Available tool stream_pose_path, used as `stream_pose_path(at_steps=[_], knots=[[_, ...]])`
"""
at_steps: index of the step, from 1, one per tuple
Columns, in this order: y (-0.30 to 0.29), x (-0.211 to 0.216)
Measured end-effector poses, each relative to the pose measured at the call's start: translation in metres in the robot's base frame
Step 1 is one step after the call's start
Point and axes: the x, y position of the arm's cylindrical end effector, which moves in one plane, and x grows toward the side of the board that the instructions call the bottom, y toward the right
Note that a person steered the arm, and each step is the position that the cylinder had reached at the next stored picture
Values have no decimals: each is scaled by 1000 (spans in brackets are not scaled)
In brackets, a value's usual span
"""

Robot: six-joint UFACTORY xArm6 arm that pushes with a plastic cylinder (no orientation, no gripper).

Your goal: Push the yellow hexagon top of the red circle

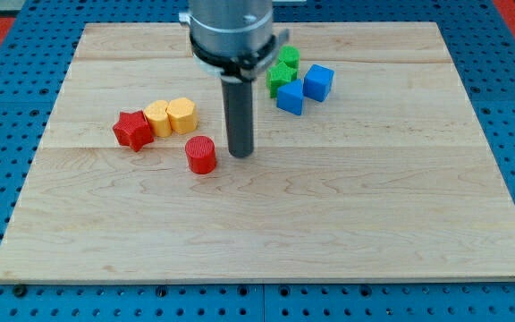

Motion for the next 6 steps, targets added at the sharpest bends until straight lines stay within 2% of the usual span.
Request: stream_pose_path(at_steps=[1,2,3,4,5,6], knots=[[-49,13],[-73,-7],[-74,-10],[-35,-43],[-46,-93],[-78,-105]])
